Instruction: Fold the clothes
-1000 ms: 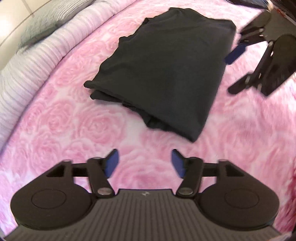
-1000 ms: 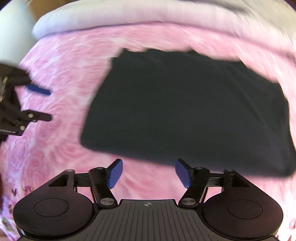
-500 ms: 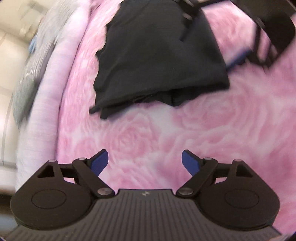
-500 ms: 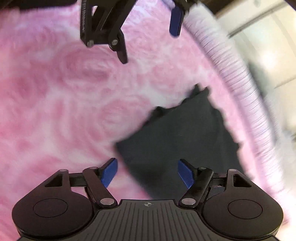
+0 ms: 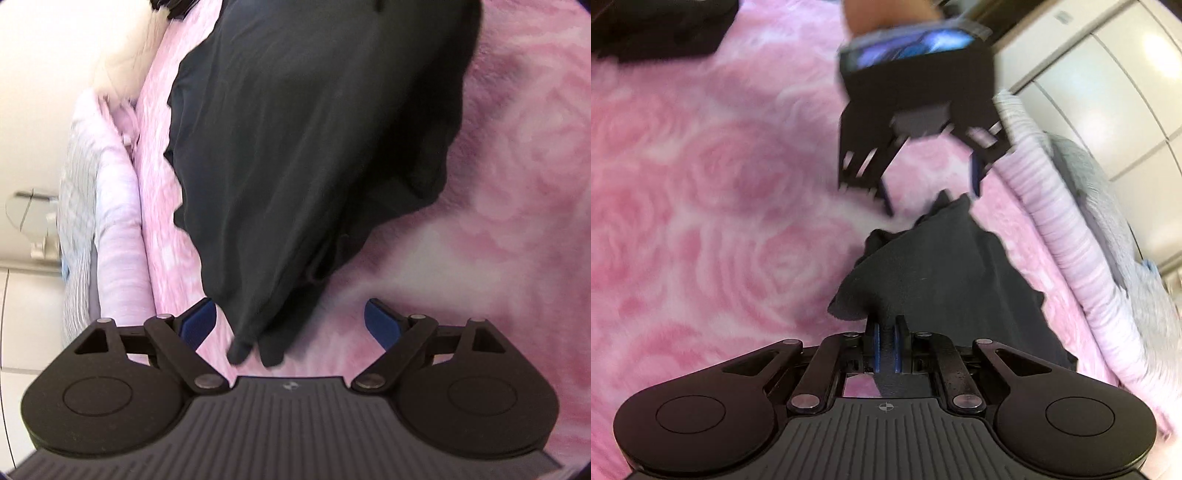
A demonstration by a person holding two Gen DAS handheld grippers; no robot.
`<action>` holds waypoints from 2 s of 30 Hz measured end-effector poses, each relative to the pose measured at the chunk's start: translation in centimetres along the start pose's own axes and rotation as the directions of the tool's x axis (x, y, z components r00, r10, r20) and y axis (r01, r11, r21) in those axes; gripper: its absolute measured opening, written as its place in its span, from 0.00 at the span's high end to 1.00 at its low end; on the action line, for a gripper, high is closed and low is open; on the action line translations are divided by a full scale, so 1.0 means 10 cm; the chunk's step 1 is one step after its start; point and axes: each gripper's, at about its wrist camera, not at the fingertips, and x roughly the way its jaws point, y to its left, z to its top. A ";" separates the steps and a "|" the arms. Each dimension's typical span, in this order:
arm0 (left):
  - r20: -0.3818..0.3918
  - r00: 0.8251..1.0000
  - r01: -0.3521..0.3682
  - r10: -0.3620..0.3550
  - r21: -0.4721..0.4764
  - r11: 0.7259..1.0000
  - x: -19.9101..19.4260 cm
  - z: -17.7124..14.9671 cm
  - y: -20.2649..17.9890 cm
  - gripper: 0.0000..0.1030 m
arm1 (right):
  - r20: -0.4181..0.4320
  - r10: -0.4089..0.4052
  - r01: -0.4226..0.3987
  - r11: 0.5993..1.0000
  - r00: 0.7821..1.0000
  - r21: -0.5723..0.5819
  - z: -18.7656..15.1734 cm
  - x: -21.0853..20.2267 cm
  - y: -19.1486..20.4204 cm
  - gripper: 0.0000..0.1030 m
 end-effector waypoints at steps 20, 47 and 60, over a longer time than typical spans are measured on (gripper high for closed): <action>-0.001 0.996 0.094 -0.094 0.012 0.996 -0.88 -0.01 -0.02 0.92 | 0.049 0.161 -0.165 0.982 0.986 0.098 0.22 -0.85 0.18 0.98; -0.054 0.971 0.234 -0.234 -0.010 0.972 0.17 1.99 2.12 0.92 | 0.099 0.012 -0.094 0.437 0.995 0.894 -1.19 -1.46 -1.48 0.98; -0.085 0.930 0.356 -0.357 -0.018 0.934 1.40 2.49 1.91 0.91 | 0.069 0.073 -0.076 0.089 0.995 0.993 -2.71 -0.97 -1.93 0.98</action>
